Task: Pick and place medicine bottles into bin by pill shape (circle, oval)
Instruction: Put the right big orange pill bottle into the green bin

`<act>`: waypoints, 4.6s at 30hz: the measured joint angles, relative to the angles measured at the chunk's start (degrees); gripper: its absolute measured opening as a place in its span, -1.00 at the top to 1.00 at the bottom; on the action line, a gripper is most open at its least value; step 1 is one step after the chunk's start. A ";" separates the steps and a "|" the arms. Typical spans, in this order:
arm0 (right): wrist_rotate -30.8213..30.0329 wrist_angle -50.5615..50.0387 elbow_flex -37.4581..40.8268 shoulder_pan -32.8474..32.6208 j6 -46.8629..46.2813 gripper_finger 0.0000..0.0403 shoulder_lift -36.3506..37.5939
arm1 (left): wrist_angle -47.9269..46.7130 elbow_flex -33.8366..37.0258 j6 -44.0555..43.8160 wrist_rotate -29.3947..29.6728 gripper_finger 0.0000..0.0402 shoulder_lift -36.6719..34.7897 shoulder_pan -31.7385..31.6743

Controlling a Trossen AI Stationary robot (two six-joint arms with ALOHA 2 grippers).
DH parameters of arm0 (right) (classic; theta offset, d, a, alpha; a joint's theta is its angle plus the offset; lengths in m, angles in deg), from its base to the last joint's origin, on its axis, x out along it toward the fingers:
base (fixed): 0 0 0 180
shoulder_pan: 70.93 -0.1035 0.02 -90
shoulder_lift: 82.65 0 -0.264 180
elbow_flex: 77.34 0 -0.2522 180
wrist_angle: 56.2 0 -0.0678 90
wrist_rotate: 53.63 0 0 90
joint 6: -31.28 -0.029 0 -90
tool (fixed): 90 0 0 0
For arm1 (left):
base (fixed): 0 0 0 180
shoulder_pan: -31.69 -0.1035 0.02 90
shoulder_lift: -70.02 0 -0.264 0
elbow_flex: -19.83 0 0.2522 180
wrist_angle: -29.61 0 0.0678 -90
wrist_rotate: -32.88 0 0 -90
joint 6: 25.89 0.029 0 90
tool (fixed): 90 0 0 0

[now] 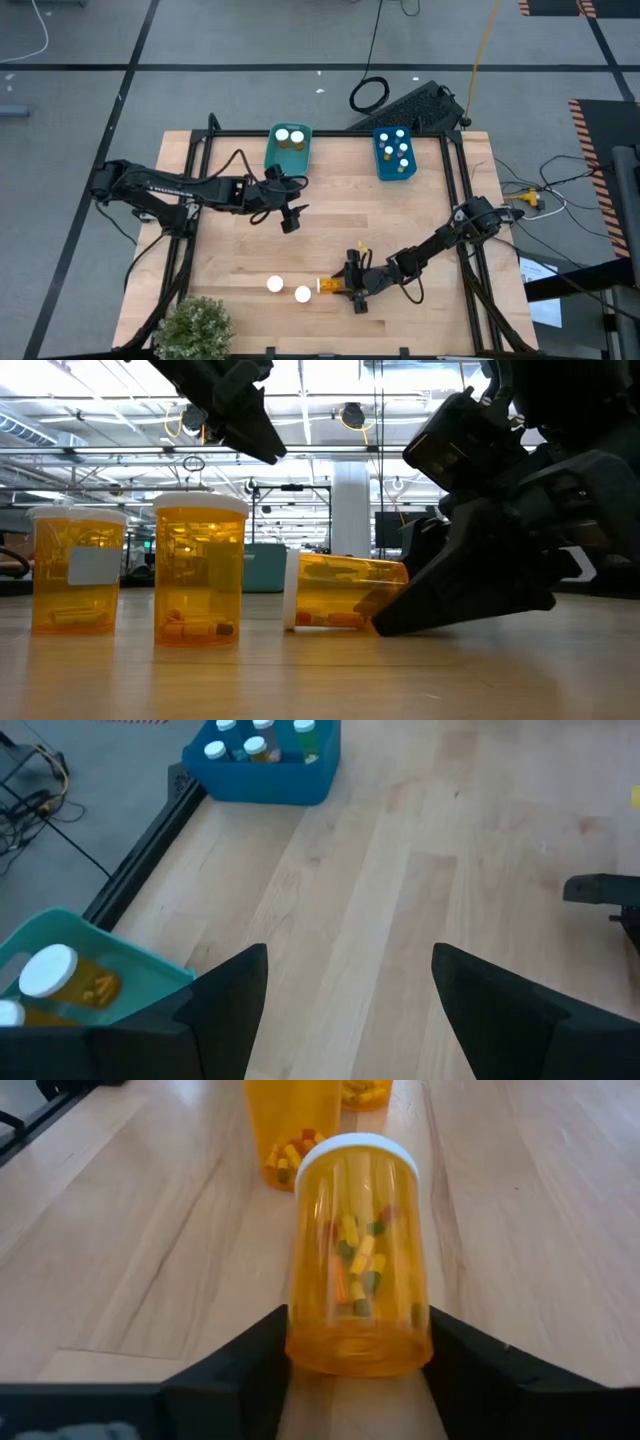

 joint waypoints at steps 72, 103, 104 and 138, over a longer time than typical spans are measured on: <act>-5.61 -21.32 11.96 8.00 12.09 0.12 51.43 | 33.80 -0.12 10.07 -7.16 -0.99 5.31 9.62; -5.72 -20.11 11.96 7.98 14.91 0.12 51.41 | 30.56 -10.75 -7.90 -21.44 -0.79 17.22 3.87; -5.74 -20.13 11.96 7.98 14.91 0.12 51.41 | 30.36 -10.75 -7.91 -21.44 -0.74 17.10 3.83; -7.60 -23.15 11.93 7.72 14.89 -0.13 51.51 | 25.81 -10.69 -6.88 -21.42 -0.09 15.33 3.72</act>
